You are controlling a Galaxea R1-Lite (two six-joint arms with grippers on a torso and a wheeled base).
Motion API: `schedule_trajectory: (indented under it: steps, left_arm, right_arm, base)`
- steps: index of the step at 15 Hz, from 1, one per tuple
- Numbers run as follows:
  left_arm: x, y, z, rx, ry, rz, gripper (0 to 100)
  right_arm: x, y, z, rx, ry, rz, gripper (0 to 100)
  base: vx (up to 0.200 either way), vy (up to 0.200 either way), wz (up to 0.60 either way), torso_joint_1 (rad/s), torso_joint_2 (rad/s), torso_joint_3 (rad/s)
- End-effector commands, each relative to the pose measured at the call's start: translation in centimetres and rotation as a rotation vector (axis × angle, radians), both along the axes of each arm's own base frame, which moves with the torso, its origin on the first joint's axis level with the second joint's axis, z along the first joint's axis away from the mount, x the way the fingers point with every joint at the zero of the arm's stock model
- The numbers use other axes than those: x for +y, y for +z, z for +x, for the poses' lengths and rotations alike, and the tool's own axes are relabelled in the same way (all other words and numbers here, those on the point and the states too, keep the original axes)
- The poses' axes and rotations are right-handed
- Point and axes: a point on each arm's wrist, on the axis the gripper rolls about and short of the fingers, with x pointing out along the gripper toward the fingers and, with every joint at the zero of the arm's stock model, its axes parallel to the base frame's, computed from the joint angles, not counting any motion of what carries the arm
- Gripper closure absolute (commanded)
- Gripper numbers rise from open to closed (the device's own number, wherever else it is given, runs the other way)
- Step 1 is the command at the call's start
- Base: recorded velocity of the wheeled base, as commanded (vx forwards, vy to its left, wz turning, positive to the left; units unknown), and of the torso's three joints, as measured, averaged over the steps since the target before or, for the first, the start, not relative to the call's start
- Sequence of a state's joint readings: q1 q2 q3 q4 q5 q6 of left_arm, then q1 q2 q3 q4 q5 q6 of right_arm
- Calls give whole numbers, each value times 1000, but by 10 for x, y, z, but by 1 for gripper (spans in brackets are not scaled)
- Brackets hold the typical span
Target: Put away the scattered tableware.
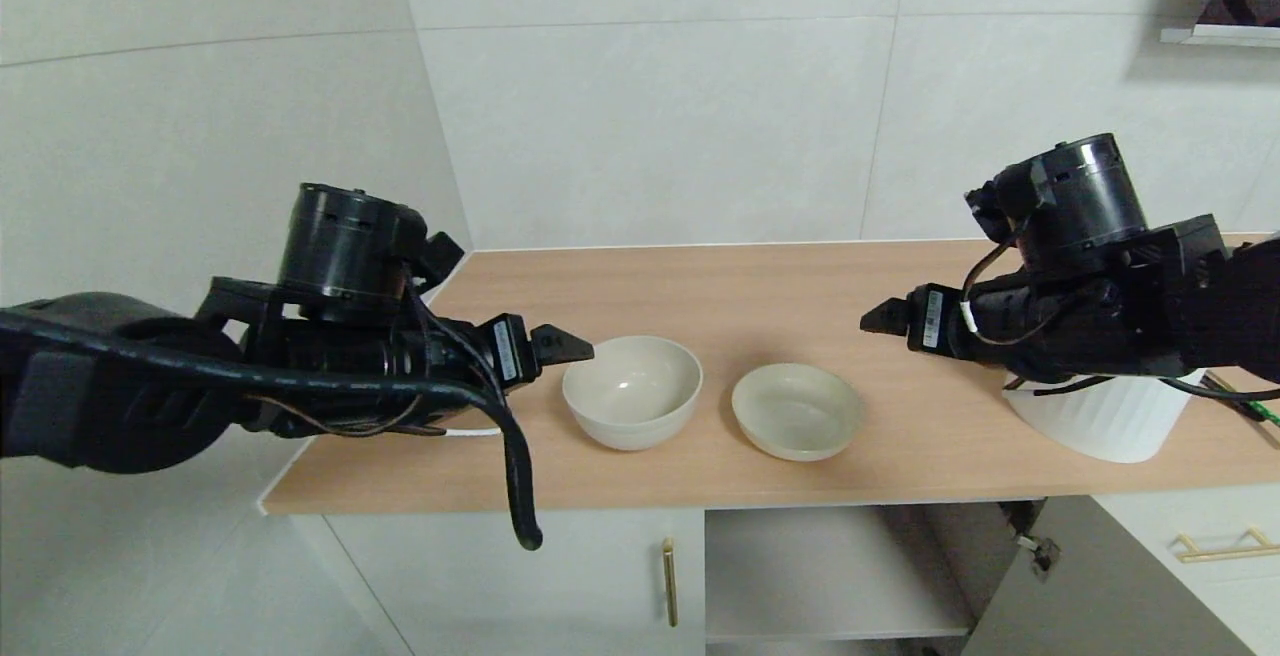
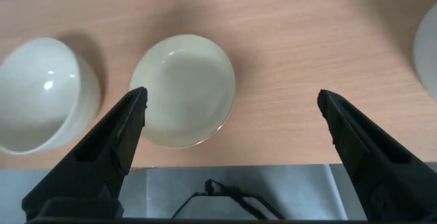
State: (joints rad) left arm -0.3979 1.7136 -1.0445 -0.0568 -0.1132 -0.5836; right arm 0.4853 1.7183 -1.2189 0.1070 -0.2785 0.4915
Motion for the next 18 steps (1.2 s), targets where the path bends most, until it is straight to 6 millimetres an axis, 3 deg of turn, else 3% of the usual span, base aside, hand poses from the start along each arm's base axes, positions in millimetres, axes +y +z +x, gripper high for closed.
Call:
schedule_trajectory:
  steps: [1,6,15,16,18]
  left_arm:
    - [-9,-22,15,63,2,22,0]
    - [-22,-45,44,105,160,42,0]
    - [-27,-57,48,134,167,53,0]
    - [-27,-58,48,134,170,58,100]
    - [-27,-57,48,131,175,58,100]
  right_arm:
    - [5,-14,7,37,-1,-19,0]
    - [4,-24,6,68,5,-45,0]
    - [5,-25,5,71,8,-46,0]
    - [5,-25,5,71,8,-46,0]
    - [5,-25,5,71,10,-49,0]
  base:
    - [0,0,0,0,0,0]
    - [0,0,0,0,0,0]
    - [0,0,0,0,0,0]
    - [0,0,0,0,0,0]
    - [0,0,0,0,0,0]
